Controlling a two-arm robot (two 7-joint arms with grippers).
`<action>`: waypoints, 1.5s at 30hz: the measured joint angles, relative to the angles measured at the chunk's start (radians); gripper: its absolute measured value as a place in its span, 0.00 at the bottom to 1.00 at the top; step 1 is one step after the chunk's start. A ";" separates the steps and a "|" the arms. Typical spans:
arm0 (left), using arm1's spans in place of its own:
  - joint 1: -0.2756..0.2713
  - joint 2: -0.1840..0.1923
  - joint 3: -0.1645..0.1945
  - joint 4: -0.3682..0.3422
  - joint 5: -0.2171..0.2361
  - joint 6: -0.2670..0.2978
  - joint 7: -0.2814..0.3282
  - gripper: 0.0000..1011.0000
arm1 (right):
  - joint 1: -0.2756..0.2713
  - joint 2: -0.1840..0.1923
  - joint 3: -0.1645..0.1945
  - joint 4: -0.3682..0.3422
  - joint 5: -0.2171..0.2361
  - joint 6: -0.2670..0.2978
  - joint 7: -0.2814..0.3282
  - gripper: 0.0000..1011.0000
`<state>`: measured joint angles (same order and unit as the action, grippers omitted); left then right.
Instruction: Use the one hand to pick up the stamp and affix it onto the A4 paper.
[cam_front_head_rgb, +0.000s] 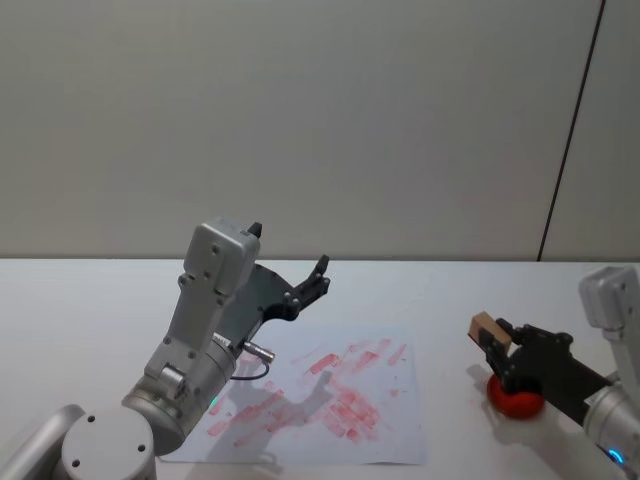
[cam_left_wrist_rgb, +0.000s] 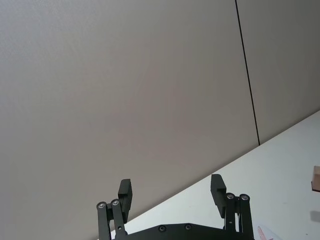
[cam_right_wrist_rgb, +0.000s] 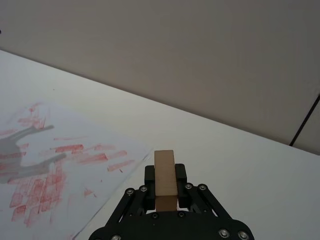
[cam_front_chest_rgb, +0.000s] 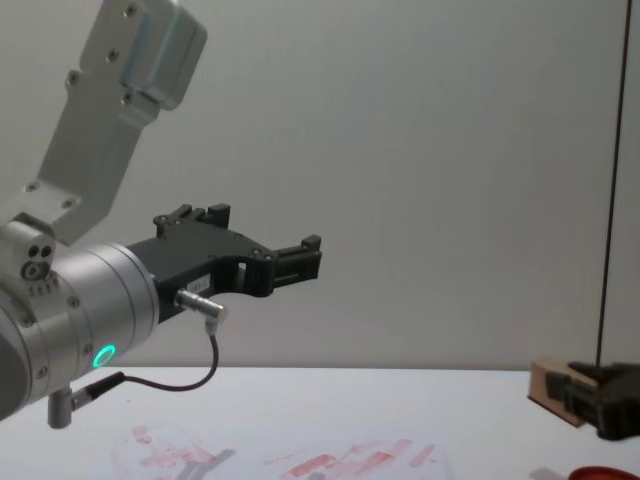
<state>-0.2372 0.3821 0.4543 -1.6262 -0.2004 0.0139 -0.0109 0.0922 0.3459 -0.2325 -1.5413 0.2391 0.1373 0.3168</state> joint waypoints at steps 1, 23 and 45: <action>0.000 0.000 0.000 0.000 0.000 0.000 0.000 0.99 | -0.003 0.002 0.001 0.000 0.000 0.000 -0.001 0.22; 0.000 0.000 0.000 0.000 0.000 0.000 0.000 0.99 | -0.043 0.033 0.012 0.040 -0.020 -0.003 -0.019 0.22; 0.000 0.000 0.000 0.000 0.000 0.000 0.000 0.99 | -0.050 0.038 0.018 0.059 0.003 -0.038 -0.003 0.68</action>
<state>-0.2372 0.3821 0.4542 -1.6262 -0.2004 0.0139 -0.0109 0.0427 0.3844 -0.2146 -1.4825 0.2423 0.0989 0.3137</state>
